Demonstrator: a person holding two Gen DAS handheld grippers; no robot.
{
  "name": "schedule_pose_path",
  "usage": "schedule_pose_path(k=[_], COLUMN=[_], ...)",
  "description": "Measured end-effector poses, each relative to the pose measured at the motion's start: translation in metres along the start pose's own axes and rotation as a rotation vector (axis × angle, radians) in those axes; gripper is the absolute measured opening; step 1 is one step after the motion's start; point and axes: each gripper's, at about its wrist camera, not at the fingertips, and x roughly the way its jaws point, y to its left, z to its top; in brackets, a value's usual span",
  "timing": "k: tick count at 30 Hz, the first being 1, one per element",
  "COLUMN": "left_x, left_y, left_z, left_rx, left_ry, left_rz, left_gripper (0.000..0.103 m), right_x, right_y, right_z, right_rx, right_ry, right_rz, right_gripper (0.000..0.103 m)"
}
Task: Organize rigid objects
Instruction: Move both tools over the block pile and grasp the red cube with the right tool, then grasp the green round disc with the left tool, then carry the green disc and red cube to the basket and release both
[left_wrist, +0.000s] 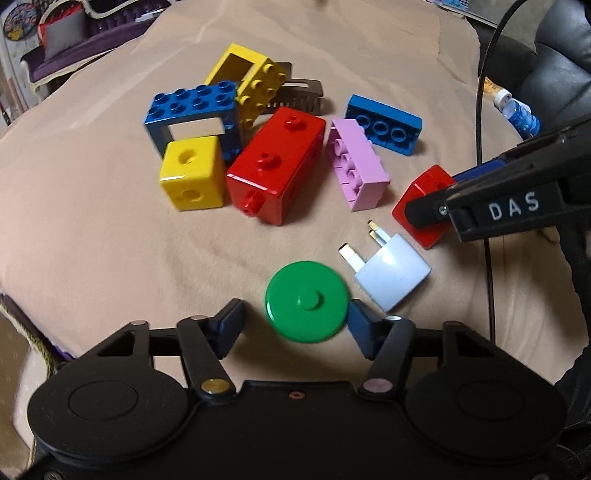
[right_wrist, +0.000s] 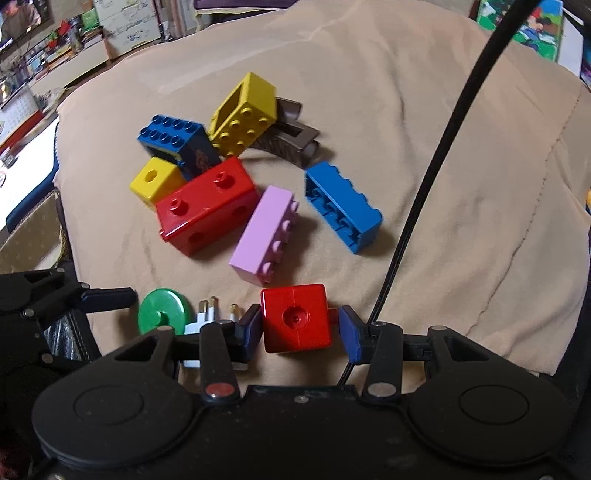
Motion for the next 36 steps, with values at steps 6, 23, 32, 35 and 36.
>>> schedule_pose_path(k=[6, 23, 32, 35, 36], left_x=[0.004, -0.032, -0.074, -0.086, -0.089], left_y=[0.007, 0.051, 0.123, 0.154, 0.165], left_z=[0.004, 0.013, -0.01, -0.024, -0.03], left_rx=[-0.041, -0.266, -0.473, -0.557, -0.588], left_ry=[-0.01, -0.044, -0.06, -0.056, -0.047], left_rz=[-0.051, -0.002, 0.168, 0.239, 0.269], left_gripper=[0.047, 0.047, 0.047, 0.047, 0.047], right_x=[-0.003, -0.047, -0.101, -0.109, -0.107], right_y=[-0.011, -0.033, 0.024, 0.062, 0.077], right_z=[0.002, 0.014, 0.023, 0.024, 0.025], right_rx=[0.05, 0.233, 0.109, 0.033, 0.005], right_ry=[0.001, -0.107, -0.209, -0.199, -0.185], right_rz=[-0.001, -0.049, 0.054, 0.155, 0.194], right_gripper=[0.044, 0.044, 0.044, 0.044, 0.044])
